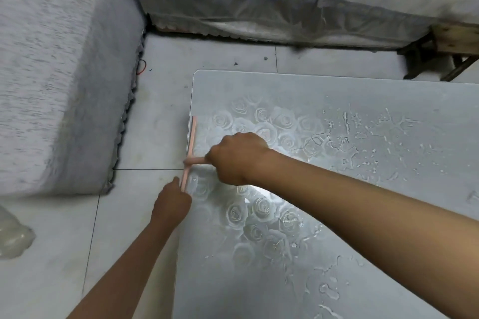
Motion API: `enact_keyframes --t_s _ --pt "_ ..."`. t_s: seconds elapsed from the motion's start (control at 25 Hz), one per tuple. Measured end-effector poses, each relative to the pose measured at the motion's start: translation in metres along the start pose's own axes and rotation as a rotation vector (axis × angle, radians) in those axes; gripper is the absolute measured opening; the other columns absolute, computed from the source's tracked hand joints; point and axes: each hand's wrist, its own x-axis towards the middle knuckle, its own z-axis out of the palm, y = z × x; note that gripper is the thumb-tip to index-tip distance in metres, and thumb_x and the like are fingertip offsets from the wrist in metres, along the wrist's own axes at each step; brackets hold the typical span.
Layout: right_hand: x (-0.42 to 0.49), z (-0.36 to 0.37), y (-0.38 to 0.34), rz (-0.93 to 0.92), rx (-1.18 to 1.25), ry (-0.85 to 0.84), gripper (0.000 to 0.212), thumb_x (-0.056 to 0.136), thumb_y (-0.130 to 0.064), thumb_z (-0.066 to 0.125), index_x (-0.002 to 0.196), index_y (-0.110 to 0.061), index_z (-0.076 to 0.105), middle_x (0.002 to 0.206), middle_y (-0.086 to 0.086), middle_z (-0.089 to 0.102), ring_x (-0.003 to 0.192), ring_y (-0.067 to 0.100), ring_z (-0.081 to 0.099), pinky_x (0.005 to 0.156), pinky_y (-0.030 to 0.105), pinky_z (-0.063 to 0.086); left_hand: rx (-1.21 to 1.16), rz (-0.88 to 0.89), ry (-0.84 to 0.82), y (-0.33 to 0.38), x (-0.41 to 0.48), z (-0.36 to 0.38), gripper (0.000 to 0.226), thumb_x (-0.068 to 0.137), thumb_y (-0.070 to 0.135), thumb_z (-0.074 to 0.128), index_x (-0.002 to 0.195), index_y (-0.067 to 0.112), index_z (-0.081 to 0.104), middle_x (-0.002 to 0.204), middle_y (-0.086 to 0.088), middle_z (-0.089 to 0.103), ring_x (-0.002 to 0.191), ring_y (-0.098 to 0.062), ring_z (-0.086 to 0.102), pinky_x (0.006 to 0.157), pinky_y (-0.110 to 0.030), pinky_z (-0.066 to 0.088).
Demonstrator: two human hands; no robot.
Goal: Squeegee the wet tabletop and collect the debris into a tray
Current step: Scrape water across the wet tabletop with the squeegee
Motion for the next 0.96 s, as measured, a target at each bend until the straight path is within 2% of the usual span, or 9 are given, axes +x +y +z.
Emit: enact_keyframes --t_s 0.12,0.24,0.36,0.48,0.52,0.64,0.72,0.84,0.96 --pt "-0.010 0.020 0.006 0.052 0.052 -0.041 0.047 0.090 -0.015 0.042 0.132 -0.034 0.050 0.076 0.001 0.040 0.071 0.024 0.043 0.056 0.029 0.032 -0.040 0.031 0.010 -0.008 -0.004 0.004 0.053 0.091 0.004 0.042 0.144 0.006 0.037 0.147 -0.015 0.040 0.133 -0.031 0.040 0.106 -0.033 0.031" --pt "-0.058 0.039 0.042 0.159 0.110 -0.109 0.039 0.093 -0.023 0.042 0.128 -0.039 0.051 0.086 0.002 0.054 0.082 0.027 0.055 0.064 0.030 0.039 -0.103 0.048 0.008 -0.014 -0.018 0.010 0.051 0.090 0.002 0.044 0.141 0.007 0.043 0.141 -0.016 0.047 0.128 -0.032 0.045 0.103 -0.034 0.034" --pt "-0.117 0.043 0.066 0.294 0.053 -0.155 0.046 0.095 -0.021 0.039 0.133 -0.046 0.043 0.097 0.003 0.062 0.087 0.026 0.061 0.064 0.031 0.045 -0.097 0.061 -0.022 -0.022 -0.030 0.015 0.053 0.090 0.004 0.043 0.142 0.009 0.042 0.143 -0.015 0.046 0.130 -0.031 0.044 0.108 -0.035 0.035" --pt "-0.130 0.051 0.052 0.240 0.061 -0.061 0.070 0.090 -0.015 0.039 0.137 -0.062 0.016 0.073 -0.003 0.048 0.066 0.020 0.050 0.048 0.027 0.030 -0.064 0.056 -0.047 -0.020 -0.041 0.021 0.051 0.091 0.006 0.042 0.142 0.005 0.040 0.148 -0.015 0.040 0.135 -0.031 0.038 0.110 -0.034 0.029" --pt "-0.121 0.053 0.040 0.189 0.086 -0.022 0.073 0.088 -0.014 0.040 0.137 -0.061 0.015 0.071 -0.002 0.044 0.064 0.021 0.048 0.047 0.026 0.024 -0.056 0.059 -0.048 -0.019 -0.043 0.022 0.051 0.091 0.011 0.041 0.142 0.002 0.041 0.148 -0.016 0.038 0.136 -0.032 0.037 0.110 -0.034 0.028" --pt "-0.087 0.067 0.007 0.109 0.125 0.022 0.057 0.087 -0.015 0.044 0.136 -0.044 0.040 0.082 0.006 0.051 0.073 0.028 0.051 0.048 0.027 0.021 -0.034 0.090 -0.059 -0.017 -0.049 0.025 0.063 0.079 0.024 0.036 0.133 -0.007 0.047 0.142 -0.024 0.041 0.131 -0.036 0.039 0.105 -0.036 0.028" --pt "-0.085 0.080 0.017 0.146 0.126 0.035 0.047 0.090 -0.017 0.044 0.132 -0.037 0.048 0.083 0.005 0.051 0.070 0.026 0.046 0.051 0.027 0.025 -0.006 0.094 -0.042 -0.018 -0.049 0.032 0.051 0.086 0.017 0.039 0.127 -0.010 0.050 0.138 -0.026 0.043 0.128 -0.038 0.041 0.102 -0.036 0.029" --pt "-0.126 0.107 0.058 0.253 0.184 0.003 0.037 0.096 -0.028 0.041 0.128 -0.043 0.048 0.102 0.002 0.064 0.082 0.026 0.058 0.060 0.029 0.037 0.065 0.123 -0.047 -0.020 -0.054 0.044 0.042 0.091 0.001 0.043 0.132 -0.008 0.046 0.144 -0.023 0.038 0.133 -0.035 0.036 0.105 -0.034 0.026" --pt "-0.173 0.119 0.097 0.388 0.214 -0.052 0.035 0.098 -0.036 0.037 0.129 -0.048 0.046 0.113 0.003 0.065 0.100 0.028 0.061 0.071 0.033 0.044 0.076 0.143 -0.063 -0.014 -0.065 0.052 0.048 0.093 0.003 0.042 0.141 -0.001 0.039 0.153 -0.016 0.028 0.141 -0.029 0.026 0.111 -0.031 0.021"
